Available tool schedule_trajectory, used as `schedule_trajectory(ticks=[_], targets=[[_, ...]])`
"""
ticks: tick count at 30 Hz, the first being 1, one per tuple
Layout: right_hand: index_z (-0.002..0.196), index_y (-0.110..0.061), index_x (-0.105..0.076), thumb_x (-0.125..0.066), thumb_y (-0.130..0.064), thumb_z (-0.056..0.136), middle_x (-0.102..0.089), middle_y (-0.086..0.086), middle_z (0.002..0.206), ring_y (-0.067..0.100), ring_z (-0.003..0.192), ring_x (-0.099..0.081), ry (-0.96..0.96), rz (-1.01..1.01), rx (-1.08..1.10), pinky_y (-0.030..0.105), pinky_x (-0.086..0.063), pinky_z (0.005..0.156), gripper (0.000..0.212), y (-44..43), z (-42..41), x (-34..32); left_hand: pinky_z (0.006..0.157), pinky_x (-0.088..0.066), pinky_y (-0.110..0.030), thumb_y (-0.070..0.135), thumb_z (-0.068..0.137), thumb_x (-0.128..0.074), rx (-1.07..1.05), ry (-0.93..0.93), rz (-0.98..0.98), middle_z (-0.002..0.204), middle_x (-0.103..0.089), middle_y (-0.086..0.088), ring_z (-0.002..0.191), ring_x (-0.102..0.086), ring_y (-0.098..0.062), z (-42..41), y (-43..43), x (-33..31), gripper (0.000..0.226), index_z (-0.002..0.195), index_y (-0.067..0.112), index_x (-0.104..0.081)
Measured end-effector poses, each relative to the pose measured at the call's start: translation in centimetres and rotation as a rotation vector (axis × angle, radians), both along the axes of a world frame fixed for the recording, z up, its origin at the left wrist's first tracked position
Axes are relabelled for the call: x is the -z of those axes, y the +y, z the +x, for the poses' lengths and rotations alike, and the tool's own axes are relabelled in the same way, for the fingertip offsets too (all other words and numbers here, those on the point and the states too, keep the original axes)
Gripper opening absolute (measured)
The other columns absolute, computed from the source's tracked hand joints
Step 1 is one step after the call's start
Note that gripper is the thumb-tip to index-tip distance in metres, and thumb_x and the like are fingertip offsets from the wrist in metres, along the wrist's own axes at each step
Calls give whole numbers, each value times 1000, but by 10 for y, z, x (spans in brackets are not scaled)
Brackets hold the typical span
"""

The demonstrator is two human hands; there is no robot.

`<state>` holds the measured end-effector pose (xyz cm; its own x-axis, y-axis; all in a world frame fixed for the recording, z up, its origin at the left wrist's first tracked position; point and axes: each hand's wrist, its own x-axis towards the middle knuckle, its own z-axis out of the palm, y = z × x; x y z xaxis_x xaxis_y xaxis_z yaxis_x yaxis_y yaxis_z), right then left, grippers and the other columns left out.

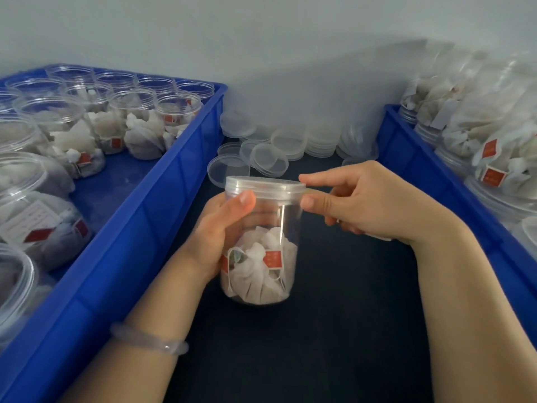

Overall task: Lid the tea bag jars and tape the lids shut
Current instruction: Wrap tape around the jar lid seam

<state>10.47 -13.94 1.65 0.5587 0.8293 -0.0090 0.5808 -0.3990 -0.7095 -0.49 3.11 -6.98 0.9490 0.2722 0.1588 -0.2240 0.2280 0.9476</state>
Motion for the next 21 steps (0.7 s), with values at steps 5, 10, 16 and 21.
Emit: schedule_trajectory(ticks=[5, 10, 16, 21], targets=[[98, -47, -70, -59, -72, 52, -63, -8, 58, 2, 44, -46, 118, 5, -35, 13, -44, 48, 53, 1, -1, -1, 80, -54, -32, 63, 51, -80, -13, -88, 43, 105, -69, -9, 98, -66, -24, -1, 1, -2, 89, 117, 7, -57], [106, -55, -63, -61, -72, 53, -55, -3, 61, 8, 50, -46, 174, -3, -130, 15, -41, 51, 55, 2, -3, 0, 75, -55, -25, 61, 58, -79, 153, -90, -56, 99, -73, -1, 93, -69, -15, -5, 1, 2, 70, 110, 16, -70], [110, -45, -63, -64, -64, 58, -56, 1, 66, 6, 48, -42, 250, 54, -180, 18, -40, 48, 55, 4, 0, 4, 89, -52, -40, 77, 44, -75, 40, -45, 13, 123, -64, -11, 115, -60, -28, -1, -6, 2, 105, 126, 14, -54], [103, -45, -61, -65, -73, 54, -63, -26, 75, -7, 62, -55, -18, 29, -20, 9, -40, 54, 56, 11, -2, 9, 87, -53, -24, 66, 66, -70, -314, -149, 267, 113, -68, 9, 109, -63, -9, 2, -7, 0, 72, 120, 20, -55]])
